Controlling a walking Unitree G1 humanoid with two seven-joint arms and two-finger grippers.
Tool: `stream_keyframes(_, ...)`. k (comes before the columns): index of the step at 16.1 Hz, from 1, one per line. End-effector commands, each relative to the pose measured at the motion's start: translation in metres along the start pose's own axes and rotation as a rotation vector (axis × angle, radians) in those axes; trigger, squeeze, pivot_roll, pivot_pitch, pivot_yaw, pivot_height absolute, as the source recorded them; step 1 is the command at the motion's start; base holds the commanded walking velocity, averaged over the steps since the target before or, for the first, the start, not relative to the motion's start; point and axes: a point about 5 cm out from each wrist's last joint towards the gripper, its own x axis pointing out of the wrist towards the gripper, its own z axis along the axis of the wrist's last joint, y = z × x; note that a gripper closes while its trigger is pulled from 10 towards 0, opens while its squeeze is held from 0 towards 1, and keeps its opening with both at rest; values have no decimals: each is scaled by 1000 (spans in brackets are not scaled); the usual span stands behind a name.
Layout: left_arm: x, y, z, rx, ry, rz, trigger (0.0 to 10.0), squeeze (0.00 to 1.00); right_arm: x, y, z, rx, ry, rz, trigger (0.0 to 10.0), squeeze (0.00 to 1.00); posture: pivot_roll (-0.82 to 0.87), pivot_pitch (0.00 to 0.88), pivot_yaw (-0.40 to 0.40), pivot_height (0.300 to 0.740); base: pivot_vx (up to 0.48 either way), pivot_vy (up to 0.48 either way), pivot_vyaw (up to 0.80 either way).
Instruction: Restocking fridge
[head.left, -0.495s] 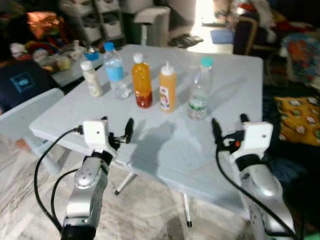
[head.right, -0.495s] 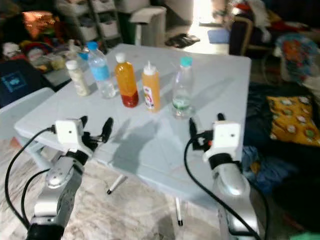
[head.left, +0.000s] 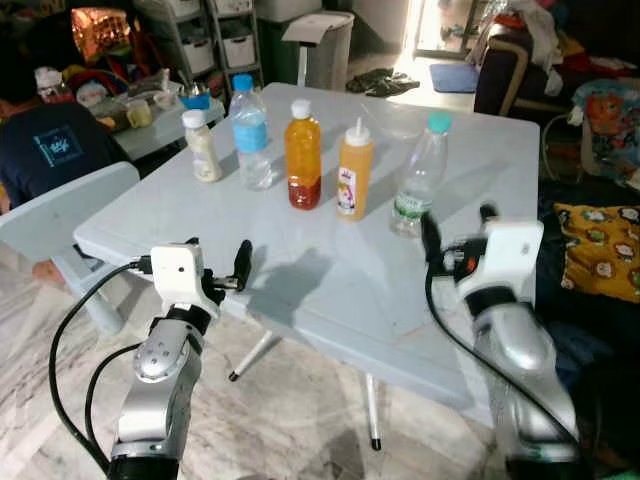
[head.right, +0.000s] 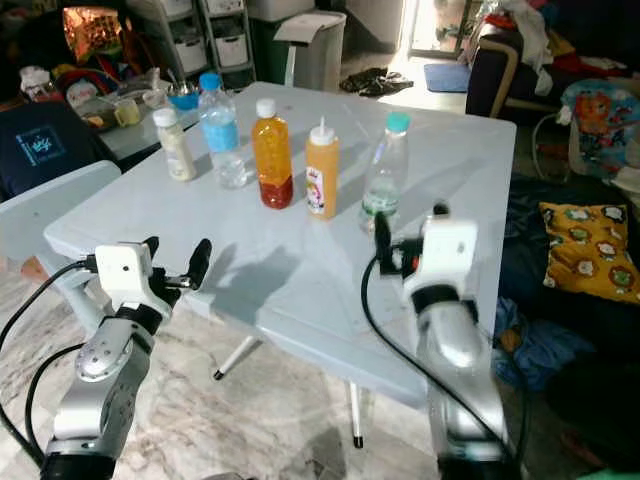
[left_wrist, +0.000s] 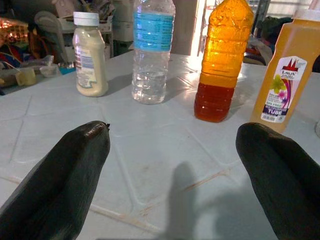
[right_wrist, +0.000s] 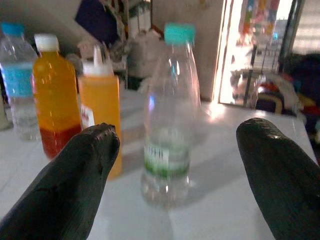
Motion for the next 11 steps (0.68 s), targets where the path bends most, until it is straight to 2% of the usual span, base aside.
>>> stream_keyframes(1,0,0,3,22,-2,-5,10000,0,5,-6,4,-10,-6,-14,10000,0,-65,63,44,740,0,0,0)
stream_keyframes(6,-1,1,6,36,-1,-13,10000,0,41,-21,31,-44,-73,-7,10000,0,-42,86,58,740,0,0,0)
stream_keyframes(8,-2,2,9,49,0,-16,10000,0,56,-23,42,-46,-96,9,10000,0,-18,98,70,740,0,0,0)
stream_keyframes(9,-2,3,9,50,0,-16,10000,0,58,-22,42,-47,-95,11,10000,0,-14,99,72,740,0,0,0)
stream_keyframes(11,-3,8,13,72,3,-18,10000,0,73,-16,51,-45,-120,49,10000,0,9,102,84,740,0,0,0)
